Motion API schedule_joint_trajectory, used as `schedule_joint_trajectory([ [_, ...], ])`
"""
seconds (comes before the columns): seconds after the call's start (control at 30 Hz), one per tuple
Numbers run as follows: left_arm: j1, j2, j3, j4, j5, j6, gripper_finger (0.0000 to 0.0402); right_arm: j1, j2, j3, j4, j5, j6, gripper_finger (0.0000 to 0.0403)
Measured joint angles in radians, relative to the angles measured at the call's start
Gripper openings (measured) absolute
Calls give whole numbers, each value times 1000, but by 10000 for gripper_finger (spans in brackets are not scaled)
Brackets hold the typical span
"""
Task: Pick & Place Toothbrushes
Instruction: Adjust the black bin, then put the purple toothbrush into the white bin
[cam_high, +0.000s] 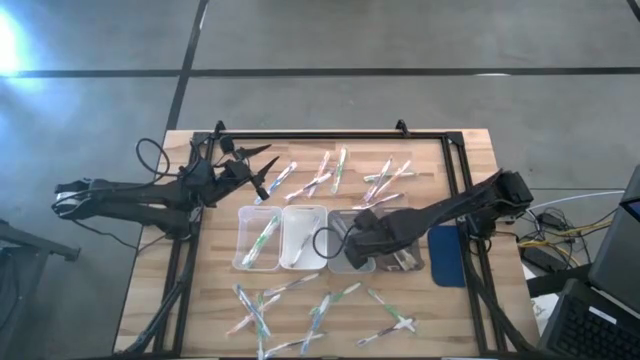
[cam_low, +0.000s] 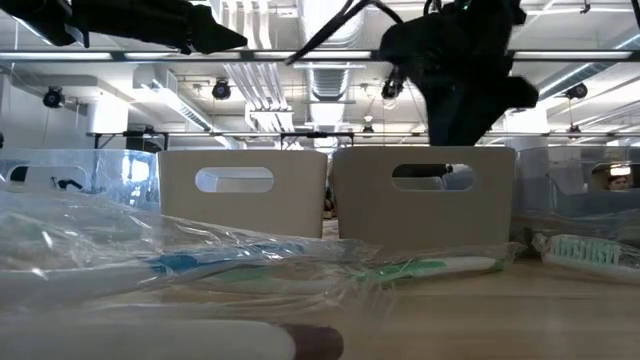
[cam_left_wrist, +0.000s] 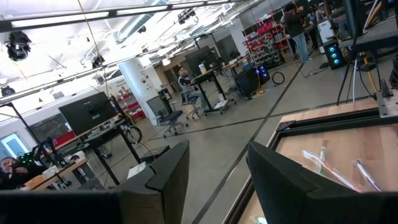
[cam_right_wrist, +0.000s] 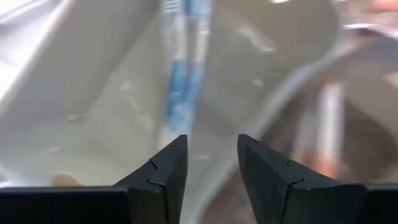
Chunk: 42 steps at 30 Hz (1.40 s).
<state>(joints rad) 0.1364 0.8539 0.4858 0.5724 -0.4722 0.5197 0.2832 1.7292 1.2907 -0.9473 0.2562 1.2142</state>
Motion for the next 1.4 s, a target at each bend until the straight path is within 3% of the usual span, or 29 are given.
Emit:
schedule_joint_trajectory([
  [0.13, 0, 0, 0, -1, 0, 0, 170, 15, -2, 64, -153, 44, 26, 100],
  [0.4, 0, 0, 0, -8, 0, 0, 170, 39, -2, 31, -176, 34, 69, 14],
  [0.7, 0, 0, 0, -7, 0, 0, 170, 47, -2, -23, -160, 24, 132, 8],
  [1.07, 0, 0, 0, -7, 0, 0, 170, 46, -2, -48, -70, 5, 88, 8],
  [1.4, 0, 0, 0, -8, 0, 0, 170, 12, -27, 2, -292, 39, 55, 8],
])
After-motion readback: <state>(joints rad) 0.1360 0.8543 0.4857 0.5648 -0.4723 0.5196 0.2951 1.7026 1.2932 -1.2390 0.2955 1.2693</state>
